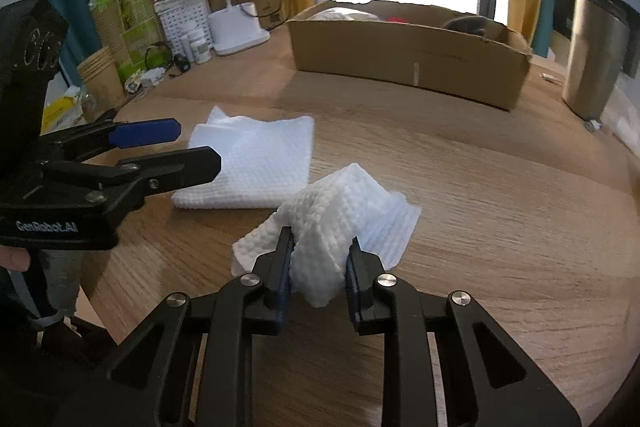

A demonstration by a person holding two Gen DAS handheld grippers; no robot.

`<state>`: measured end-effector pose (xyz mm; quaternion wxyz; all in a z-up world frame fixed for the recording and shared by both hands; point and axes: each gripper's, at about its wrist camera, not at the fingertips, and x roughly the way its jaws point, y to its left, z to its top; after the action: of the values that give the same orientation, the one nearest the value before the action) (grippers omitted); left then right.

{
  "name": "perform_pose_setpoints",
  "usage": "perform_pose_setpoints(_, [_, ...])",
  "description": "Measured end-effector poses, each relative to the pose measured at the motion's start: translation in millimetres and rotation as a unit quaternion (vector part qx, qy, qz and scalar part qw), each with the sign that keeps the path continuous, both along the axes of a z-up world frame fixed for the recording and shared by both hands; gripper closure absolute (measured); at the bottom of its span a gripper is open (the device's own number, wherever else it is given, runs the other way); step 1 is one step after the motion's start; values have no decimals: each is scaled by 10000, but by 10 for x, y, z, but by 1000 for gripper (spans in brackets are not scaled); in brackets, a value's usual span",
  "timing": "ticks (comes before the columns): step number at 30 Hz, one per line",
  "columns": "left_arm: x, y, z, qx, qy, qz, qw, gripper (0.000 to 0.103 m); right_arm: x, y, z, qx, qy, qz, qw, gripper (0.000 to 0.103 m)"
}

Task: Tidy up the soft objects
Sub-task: 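Grasp one white cloth with the right tool while the left tool grasps the other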

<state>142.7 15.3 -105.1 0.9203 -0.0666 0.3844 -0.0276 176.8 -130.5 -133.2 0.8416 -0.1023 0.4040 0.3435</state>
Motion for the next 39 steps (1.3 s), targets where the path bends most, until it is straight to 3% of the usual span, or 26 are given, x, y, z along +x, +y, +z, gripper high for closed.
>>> perform_pose_setpoints(10, [256,-231,-152,359,287,-30,9989,22,185,-421,6,16,-74,-512,9987,79])
perform_pose_setpoints(21, [419,-282,-249,527,549,6,9971,22,224,-508,-3,114,-87,-606,9981,76])
perform_pose_setpoints(24, [415,-302,-254,600,562,-7,9966,22,241,-512,1,149,-48,-601,9981,69])
perform_pose_setpoints(26, [409,-292,-254,571,547,-8,9969,23,238,-497,3,152,-43,-549,9984,56])
perform_pose_setpoints(29, [400,-285,-244,566,521,14,9970,35,221,-451,2,94,-88,-521,9986,49])
perform_pose_setpoints(34, [358,-292,-226,550,466,-71,9974,52,211,-419,-3,11,-152,-550,9984,49])
perform_pose_setpoints(36, [337,-278,-213,487,467,-113,9977,59,208,-418,-4,-11,-190,-584,9981,56])
perform_pose_setpoints(37, [328,-265,-209,432,473,-117,9979,61,209,-416,-6,-22,-202,-596,9980,69])
perform_pose_setpoints(39, [307,-242,-198,305,486,-130,9983,70,214,-416,-8,-14,-203,-626,9978,74])
